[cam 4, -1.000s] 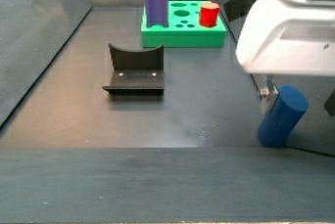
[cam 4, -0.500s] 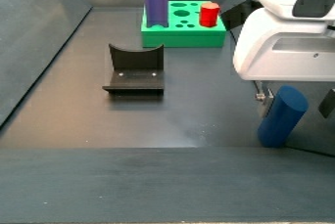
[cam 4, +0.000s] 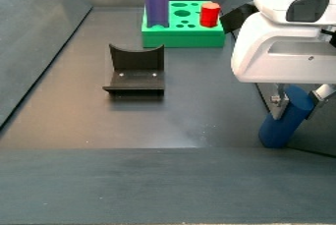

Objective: Pick up the oval object. Move up. Move to above the board. Insert the oval object.
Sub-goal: Pick up the oval object.

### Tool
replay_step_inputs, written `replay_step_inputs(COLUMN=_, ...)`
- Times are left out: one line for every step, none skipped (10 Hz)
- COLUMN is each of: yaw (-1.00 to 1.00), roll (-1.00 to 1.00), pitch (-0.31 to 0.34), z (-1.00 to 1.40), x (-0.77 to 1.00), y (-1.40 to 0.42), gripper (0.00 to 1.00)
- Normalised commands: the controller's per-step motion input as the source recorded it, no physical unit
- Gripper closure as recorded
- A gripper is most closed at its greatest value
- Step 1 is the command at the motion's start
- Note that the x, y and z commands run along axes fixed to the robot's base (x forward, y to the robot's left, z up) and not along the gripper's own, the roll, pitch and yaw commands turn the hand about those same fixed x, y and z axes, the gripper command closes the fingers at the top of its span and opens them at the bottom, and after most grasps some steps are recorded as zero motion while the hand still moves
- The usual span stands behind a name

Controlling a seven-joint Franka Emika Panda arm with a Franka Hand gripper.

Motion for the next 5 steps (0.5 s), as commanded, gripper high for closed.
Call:
replay_step_inputs(yaw=0.0, roll=0.0, pitch=0.0, z=0.0, x=0.0, y=0.0, gripper=1.0)
replay_step_inputs(yaw=0.0, roll=0.0, pitch=0.0, z=0.0, x=0.0, y=0.0, gripper=1.0)
replay_step_inputs(yaw=0.0, roll=0.0, pitch=0.0, z=0.0, x=0.0, y=0.0, gripper=1.0)
replay_step_inputs(yaw=0.0, roll=0.0, pitch=0.0, z=0.0, x=0.0, y=0.0, gripper=1.0)
replay_step_inputs(yaw=0.0, roll=0.0, pitch=0.0, z=0.0, x=0.0, y=0.0, gripper=1.0)
